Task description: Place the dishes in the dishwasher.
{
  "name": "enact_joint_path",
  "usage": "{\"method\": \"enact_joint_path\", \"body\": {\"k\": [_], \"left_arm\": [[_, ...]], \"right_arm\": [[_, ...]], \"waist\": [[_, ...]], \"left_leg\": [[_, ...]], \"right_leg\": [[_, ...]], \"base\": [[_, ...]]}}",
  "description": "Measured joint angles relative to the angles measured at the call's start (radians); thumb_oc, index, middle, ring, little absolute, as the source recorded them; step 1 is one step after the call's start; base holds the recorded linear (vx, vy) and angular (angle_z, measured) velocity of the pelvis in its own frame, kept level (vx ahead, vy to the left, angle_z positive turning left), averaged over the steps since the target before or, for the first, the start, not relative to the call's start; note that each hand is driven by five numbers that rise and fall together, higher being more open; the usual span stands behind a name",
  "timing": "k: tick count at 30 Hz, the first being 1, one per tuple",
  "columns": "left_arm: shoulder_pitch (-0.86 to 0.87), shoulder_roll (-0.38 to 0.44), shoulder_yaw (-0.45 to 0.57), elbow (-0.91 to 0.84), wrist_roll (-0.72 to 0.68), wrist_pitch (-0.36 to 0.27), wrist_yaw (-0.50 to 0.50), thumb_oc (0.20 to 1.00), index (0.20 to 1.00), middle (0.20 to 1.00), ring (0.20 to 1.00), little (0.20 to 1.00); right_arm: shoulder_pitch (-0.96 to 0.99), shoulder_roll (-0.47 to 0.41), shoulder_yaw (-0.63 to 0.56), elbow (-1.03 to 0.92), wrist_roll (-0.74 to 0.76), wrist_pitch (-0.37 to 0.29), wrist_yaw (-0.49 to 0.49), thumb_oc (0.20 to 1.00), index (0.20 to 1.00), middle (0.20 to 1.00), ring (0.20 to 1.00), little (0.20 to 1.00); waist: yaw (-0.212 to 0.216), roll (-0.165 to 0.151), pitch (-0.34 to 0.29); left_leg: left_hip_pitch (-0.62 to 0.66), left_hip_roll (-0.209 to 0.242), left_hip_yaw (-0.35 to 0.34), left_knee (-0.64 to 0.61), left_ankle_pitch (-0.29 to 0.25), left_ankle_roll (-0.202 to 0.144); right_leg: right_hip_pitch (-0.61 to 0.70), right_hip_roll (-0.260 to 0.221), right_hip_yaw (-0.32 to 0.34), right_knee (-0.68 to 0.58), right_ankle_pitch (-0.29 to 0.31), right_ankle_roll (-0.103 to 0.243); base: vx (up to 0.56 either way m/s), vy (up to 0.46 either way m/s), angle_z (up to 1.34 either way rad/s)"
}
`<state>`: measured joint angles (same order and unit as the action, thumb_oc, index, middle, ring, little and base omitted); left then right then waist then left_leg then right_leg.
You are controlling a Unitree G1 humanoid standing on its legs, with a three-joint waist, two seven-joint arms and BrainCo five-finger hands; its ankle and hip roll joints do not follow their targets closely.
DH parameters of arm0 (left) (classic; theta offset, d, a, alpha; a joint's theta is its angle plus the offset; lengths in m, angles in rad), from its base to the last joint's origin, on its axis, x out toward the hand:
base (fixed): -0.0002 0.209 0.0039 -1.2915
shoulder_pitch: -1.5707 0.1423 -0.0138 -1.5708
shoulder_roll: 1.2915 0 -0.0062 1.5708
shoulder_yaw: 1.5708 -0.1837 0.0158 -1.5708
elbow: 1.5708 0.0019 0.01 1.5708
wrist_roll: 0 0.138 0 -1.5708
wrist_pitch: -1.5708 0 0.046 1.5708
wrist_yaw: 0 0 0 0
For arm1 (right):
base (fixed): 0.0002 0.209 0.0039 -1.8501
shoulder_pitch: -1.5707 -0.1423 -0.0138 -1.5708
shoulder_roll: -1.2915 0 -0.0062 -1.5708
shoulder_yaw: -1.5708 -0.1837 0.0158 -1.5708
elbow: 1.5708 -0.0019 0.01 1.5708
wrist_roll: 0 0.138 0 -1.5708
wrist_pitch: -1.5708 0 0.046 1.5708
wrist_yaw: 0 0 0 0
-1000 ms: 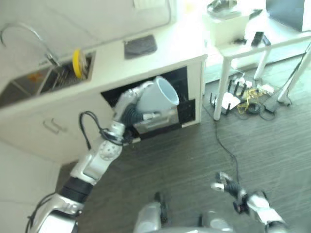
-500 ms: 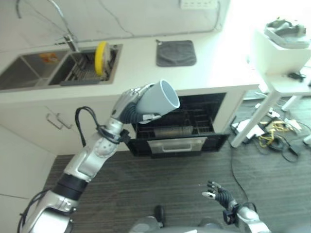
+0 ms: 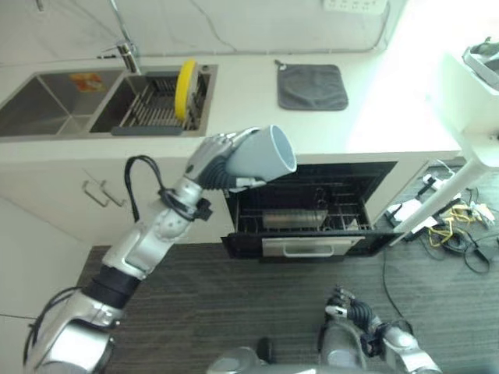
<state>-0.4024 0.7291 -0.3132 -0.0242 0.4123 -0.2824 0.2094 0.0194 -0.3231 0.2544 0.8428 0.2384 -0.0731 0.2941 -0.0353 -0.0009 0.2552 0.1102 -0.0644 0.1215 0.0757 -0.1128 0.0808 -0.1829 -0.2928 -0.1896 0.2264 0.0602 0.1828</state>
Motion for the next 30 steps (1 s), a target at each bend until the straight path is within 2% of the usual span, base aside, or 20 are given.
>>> {"method": "enact_joint_path", "body": {"k": [1,2,3,4,5,7,8,9,11,14,17,20,23,24,26,27,28,29,30], "left_arm": [[0.003,-0.004,-0.001,-0.002,0.000,0.004,0.005,0.200,0.200,0.200,0.200,0.200],[0.016,0.001,-0.002,-0.008,-0.004,0.012,0.010,0.200,0.200,0.200,0.200,0.200],[0.033,-0.030,0.004,-0.012,-0.007,0.033,0.012,0.200,0.200,0.200,0.200,0.200],[0.067,-0.020,0.006,-0.055,-0.014,0.043,0.010,0.200,0.200,0.200,0.200,0.200],[0.076,-0.010,0.005,-0.067,-0.021,0.042,-0.001,0.200,0.200,0.200,0.200,0.200],[0.077,-0.001,0.007,-0.075,-0.041,0.044,-0.007,0.200,0.200,0.200,0.200,0.200],[0.071,-0.001,0.007,-0.080,-0.043,0.044,-0.008,0.200,0.200,0.200,0.200,0.200],[0.043,-0.001,0.007,-0.081,-0.044,0.045,-0.008,0.200,0.200,0.200,0.200,0.200],[0.013,-0.001,0.006,-0.070,-0.072,0.045,-0.006,0.200,0.200,0.200,0.200,0.200],[0.001,-0.005,0.005,-0.009,-0.111,0.044,0.014,0.200,0.200,0.200,0.200,0.200],[0.028,-0.034,0.007,0.031,-0.161,0.036,0.049,0.200,0.200,0.200,0.200,0.200],[0.096,-0.087,0.014,0.048,-0.202,0.033,0.067,0.200,0.200,0.200,0.200,0.200],[0.138,-0.160,0.040,0.091,-0.291,-0.003,0.089,0.200,0.200,0.200,0.200,0.200],[0.172,-0.241,0.064,0.129,-0.408,-0.043,0.116,0.200,0.200,0.200,0.200,0.200],[0.202,-0.320,0.089,0.145,-0.483,-0.083,0.138,0.200,0.200,0.200,0.200,0.200],[0.231,-0.402,0.106,0.153,-0.569,-0.116,0.165,0.200,0.200,0.200,0.200,0.200],[0.246,-0.490,0.106,0.208,-0.619,-0.127,0.181,0.200,0.200,0.200,0.200,0.200],[0.241,-0.494,0.088,0.226,-0.630,-0.136,0.186,0.200,0.200,0.200,0.200,0.200],[0.242,-0.503,0.092,0.246,-0.633,-0.153,0.222,0.200,0.200,0.200,0.200,0.200]], "right_arm": [[0.008,0.001,-0.007,0.006,-0.013,0.002,0.017,1.000,1.000,1.000,1.000,1.000],[0.010,0.008,-0.008,0.028,-0.026,-0.001,0.029,1.000,1.000,1.000,1.000,1.000],[-0.005,-0.006,-0.009,0.050,-0.033,0.003,0.037,1.000,1.000,1.000,1.000,1.000],[-0.007,-0.011,-0.008,0.060,-0.034,0.009,0.032,1.000,1.000,1.000,1.000,1.000],[-0.006,-0.021,0.013,0.068,-0.035,0.017,0.028,1.000,1.000,1.000,1.000,1.000],[-0.008,-0.033,0.007,0.095,-0.023,0.010,0.000,1.000,1.000,1.000,1.000,1.000],[-0.006,-0.051,-0.003,0.106,-0.020,-0.004,-0.022,1.000,1.000,1.000,1.000,1.000],[-0.006,-0.071,-0.045,0.130,-0.016,-0.011,-0.041,1.000,1.000,1.000,1.000,1.000],[0.008,-0.074,-0.104,0.152,0.027,-0.033,-0.057,1.000,1.000,1.000,1.000,1.000],[0.056,-0.079,-0.128,0.136,0.111,-0.071,-0.072,1.000,1.000,1.000,1.000,1.000],[0.119,-0.072,-0.192,0.077,0.209,-0.091,-0.081,1.000,1.000,1.000,1.000,1.000],[0.156,-0.075,-0.272,-0.010,0.299,-0.128,-0.105,1.000,1.000,1.000,1.000,1.000],[0.201,-0.077,-0.309,-0.123,0.336,-0.158,-0.111,1.000,1.000,1.000,1.000,1.000],[0.238,-0.074,-0.335,-0.253,0.372,-0.210,-0.116,1.000,1.000,1.000,1.000,1.000],[0.258,-0.071,-0.352,-0.378,0.375,-0.254,-0.124,1.000,1.000,1.000,1.000,1.000],[0.319,-0.053,-0.384,-0.660,0.405,-0.290,-0.130,1.000,1.000,1.000,1.000,1.000],[0.298,-0.025,-0.386,-0.897,0.411,-0.397,-0.114,1.000,1.000,1.000,1.000,1.000],[0.281,-0.024,-0.388,-0.893,0.413,-0.400,-0.107,1.000,1.000,1.000,1.000,1.000],[0.274,-0.031,-0.386,-0.959,0.416,-0.398,-0.087,1.000,1.000,1.000,1.000,1.000]], "waist": [[0.012,-0.006,-0.002],[0.052,-0.037,-0.005],[0.056,-0.023,-0.002],[0.055,-0.021,-0.002],[0.054,-0.020,-0.002],[0.038,-0.011,-0.001],[0.011,0.007,-0.003],[-0.014,0.039,0.000],[-0.033,0.050,0.004],[-0.041,0.048,0.005],[-0.047,0.042,0.007],[-0.082,0.029,0.007],[-0.102,0.021,0.004],[-0.122,0.012,0.003],[-0.140,-0.004,-0.001],[-0.154,-0.006,-0.003],[-0.190,-0.045,-0.030],[-0.205,-0.059,-0.039],[-0.202,-0.054,-0.051]], "left_leg": [[0.004,0.021,-0.008,0.001,-0.003,-0.018],[-0.012,0.034,-0.010,0.021,-0.019,-0.051],[-0.028,0.063,-0.012,0.034,-0.024,-0.072],[-0.046,0.091,0.001,0.043,-0.021,-0.096],[-0.039,0.117,0.001,0.007,0.007,-0.139],[-0.020,0.150,0.012,-0.014,0.033,-0.179],[-0.017,0.162,0.032,-0.016,0.038,-0.184],[0.001,0.179,0.052,-0.042,0.038,-0.184],[0.018,0.190,0.051,-0.057,0.037,-0.183],[0.029,0.197,0.053,-0.057,0.035,-0.180],[0.027,0.202,0.058,-0.057,0.034,-0.177],[0.029,0.204,0.082,-0.058,0.035,-0.178],[0.037,0.202,0.099,-0.058,0.041,-0.183],[0.052,0.198,0.116,-0.060,0.041,-0.182],[0.067,0.193,0.139,-0.065,0.040,-0.181],[0.080,0.187,0.157,-0.070,0.037,-0.177],[0.085,0.183,0.179,-0.071,0.037,-0.174],[0.086,0.177,0.190,-0.069,0.038,-0.175],[0.088,0.175,0.206,-0.071,0.036,-0.172]], "right_leg": [[0.024,0.022,-0.027,0.035,-0.008,0.000],[0.116,0.069,-0.073,-0.047,-0.029,-0.026],[0.137,0.091,-0.106,-0.106,-0.031,-0.061],[0.158,0.129,-0.123,-0.172,0.003,-0.087],[0.167,0.160,-0.128,-0.203,0.013,-0.107],[0.199,0.195,-0.142,-0.238,0.013,-0.137],[0.207,0.206,-0.152,-0.235,0.004,-0.151],[0.212,0.226,-0.152,-0.233,-0.002,-0.158],[0.208,0.233,-0.152,-0.197,-0.024,-0.164],[0.188,0.229,-0.145,-0.127,-0.070,-0.163],[0.159,0.230,-0.130,-0.084,-0.088,-0.172],[0.145,0.234,-0.113,-0.080,-0.085,-0.177],[0.143,0.237,-0.096,-0.083,-0.070,-0.185],[0.143,0.238,-0.077,-0.085,-0.061,-0.180],[0.143,0.240,-0.059,-0.086,-0.056,-0.177],[0.143,0.242,-0.036,-0.090,-0.049,-0.173],[0.142,0.244,-0.015,-0.106,-0.037,-0.165],[0.138,0.247,-0.005,-0.109,-0.032,-0.164],[0.134,0.249,0.016,-0.124,-0.023,-0.161]], "base": [[-0.05,-0.353,0.22],[-0.07,-0.461,0.11],[-0.04,-0.204,0.01],[-0.04,-0.212,0.21],[-0.03,-0.132,0.05],[-0.02,-0.096,0.07],[-0.02,-0.089,0.09],[-0.01,-0.072,0.08],[0.00,-0.058,0.04],[-0.01,-0.042,-0.04],[-0.02,-0.038,-0.12],[-0.04,-0.022,-0.19],[-0.02,-0.009,-0.23],[-0.03,-0.023,-0.30],[-0.05,-0.009,-0.40],[-0.08,0.042,-0.60],[-0.07,0.071,-0.52],[-0.06,0.076,-0.54],[-0.03,0.050,-0.52]]}}
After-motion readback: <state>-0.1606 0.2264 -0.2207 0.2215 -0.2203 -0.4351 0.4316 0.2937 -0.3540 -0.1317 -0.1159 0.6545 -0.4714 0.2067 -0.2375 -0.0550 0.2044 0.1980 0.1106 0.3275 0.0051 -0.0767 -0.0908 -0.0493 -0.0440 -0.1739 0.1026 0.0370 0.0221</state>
